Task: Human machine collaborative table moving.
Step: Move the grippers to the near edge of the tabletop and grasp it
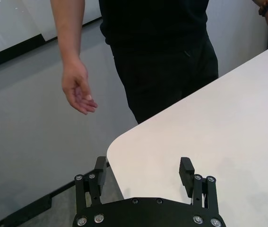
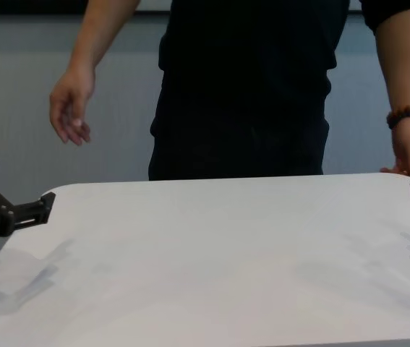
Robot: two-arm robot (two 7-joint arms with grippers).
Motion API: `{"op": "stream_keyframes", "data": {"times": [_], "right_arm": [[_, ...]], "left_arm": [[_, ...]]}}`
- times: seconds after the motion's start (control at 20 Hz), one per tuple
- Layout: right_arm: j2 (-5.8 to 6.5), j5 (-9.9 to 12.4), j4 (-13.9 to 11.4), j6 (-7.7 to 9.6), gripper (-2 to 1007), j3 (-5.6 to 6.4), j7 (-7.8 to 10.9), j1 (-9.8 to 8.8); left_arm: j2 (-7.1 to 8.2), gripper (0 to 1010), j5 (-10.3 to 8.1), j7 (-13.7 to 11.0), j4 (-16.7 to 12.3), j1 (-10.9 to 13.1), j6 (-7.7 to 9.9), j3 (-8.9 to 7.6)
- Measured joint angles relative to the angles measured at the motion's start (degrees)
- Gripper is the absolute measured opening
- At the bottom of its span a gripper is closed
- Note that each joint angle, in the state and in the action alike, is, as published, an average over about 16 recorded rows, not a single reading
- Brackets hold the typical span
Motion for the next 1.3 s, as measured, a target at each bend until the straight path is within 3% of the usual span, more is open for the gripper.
{"op": "stream_keyframes", "data": {"times": [1.3], "right_arm": [[0.00,0.00,0.00,0.00,1001,0.00,0.00,0.00]], "left_arm": [[0.00,1001,0.00,0.00,0.00,0.00,0.00,0.00]]}}
